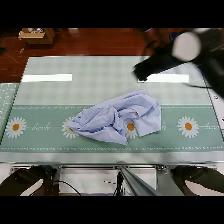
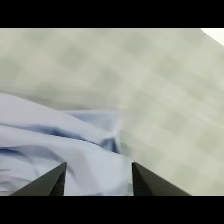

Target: Fold the shirts.

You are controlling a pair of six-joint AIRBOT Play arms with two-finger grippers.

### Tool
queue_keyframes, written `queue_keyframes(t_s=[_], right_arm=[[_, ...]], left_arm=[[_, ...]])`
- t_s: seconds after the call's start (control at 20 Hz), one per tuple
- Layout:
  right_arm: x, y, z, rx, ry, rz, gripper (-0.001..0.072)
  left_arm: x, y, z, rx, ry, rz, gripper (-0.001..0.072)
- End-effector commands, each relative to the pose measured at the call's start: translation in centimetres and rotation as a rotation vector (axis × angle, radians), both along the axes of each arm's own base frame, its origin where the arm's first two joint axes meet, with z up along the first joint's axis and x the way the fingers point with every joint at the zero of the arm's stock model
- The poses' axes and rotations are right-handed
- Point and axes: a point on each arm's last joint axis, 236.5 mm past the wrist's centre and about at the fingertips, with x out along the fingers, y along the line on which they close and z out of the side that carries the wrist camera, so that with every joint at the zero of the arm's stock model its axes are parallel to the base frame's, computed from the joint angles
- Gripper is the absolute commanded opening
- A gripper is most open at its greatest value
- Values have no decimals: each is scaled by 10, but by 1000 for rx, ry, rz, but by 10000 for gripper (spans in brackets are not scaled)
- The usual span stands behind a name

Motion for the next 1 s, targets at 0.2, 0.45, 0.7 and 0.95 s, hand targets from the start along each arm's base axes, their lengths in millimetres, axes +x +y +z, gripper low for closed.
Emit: queue_keyframes(t_s=[0.2, 0.45, 0.7, 0.95], right_arm=[[-27, -197, -28, 274, 190, -486, 488], [-69, -176, -115, 466, 430, -496, 486], [-86, -153, -175, 468, 492, -480, 486], [-74, -146, -175, 485, 438, -455, 486]], left_arm=[[21, -11, -184, 143, 369, -2, 602], [-10, -50, -307, 6, 601, -55, 632], [-33, -72, -350, -96, 719, -83, 704], [-32, -72, -379, -22, 764, -157, 704]])
